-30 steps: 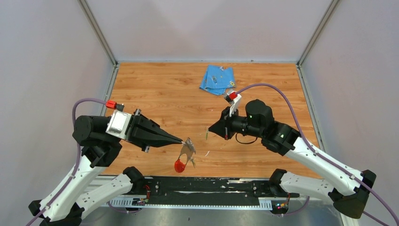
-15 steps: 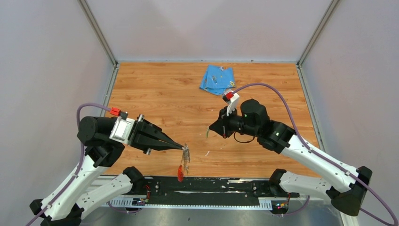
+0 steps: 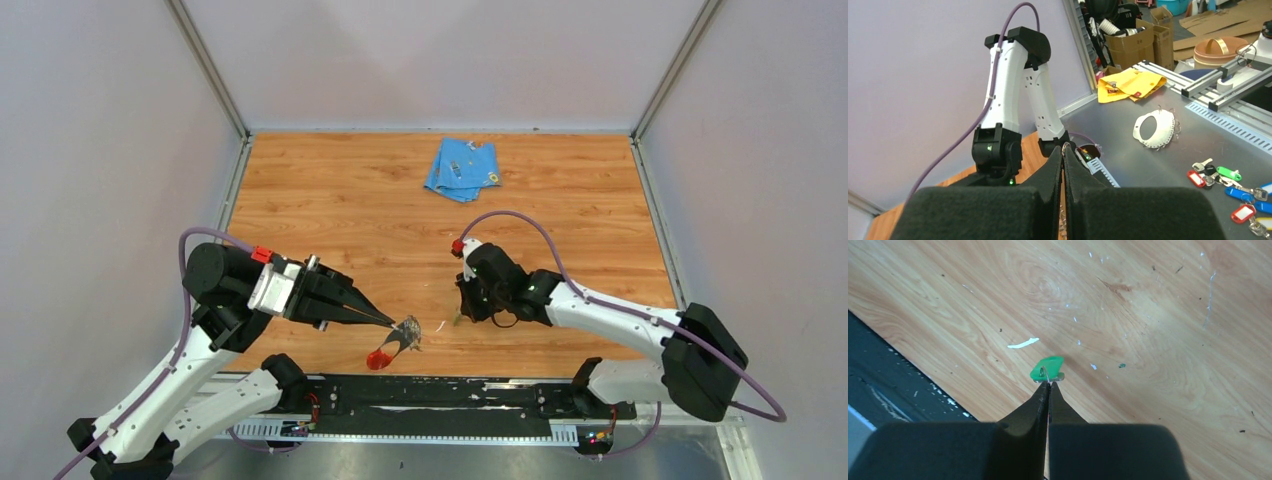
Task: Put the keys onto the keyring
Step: Place the key at the center of the board.
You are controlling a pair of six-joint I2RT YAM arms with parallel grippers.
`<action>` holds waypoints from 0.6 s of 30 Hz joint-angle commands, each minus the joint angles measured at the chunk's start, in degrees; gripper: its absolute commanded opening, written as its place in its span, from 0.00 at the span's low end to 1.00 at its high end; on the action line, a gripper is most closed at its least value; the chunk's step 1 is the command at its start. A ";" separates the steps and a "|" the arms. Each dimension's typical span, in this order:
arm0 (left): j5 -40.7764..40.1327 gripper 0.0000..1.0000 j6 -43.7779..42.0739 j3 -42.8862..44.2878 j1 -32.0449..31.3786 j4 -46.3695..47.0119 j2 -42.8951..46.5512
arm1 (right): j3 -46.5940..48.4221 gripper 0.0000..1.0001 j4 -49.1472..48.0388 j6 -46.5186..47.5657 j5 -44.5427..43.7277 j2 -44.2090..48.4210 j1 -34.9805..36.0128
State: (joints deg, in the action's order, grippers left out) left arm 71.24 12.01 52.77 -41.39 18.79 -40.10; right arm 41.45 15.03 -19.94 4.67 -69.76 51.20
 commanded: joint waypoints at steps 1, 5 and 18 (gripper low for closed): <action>2.73 0.00 -2.91 -0.55 -0.27 1.34 -0.07 | -1.83 0.00 -1.13 -0.44 -3.63 -2.78 -0.66; 3.68 0.00 -4.11 -1.18 -0.27 1.34 -0.28 | -0.69 0.09 2.16 1.08 -7.74 -1.51 -0.47; 4.40 0.00 -6.50 -3.37 1.23 1.43 -3.80 | 6.84 0.94 -8.15 18.93 9.93 32.50 0.30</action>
State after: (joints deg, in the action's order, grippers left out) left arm 75.24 6.94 49.80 -41.28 18.90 -42.04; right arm 44.23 8.60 -7.51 2.55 -39.00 51.24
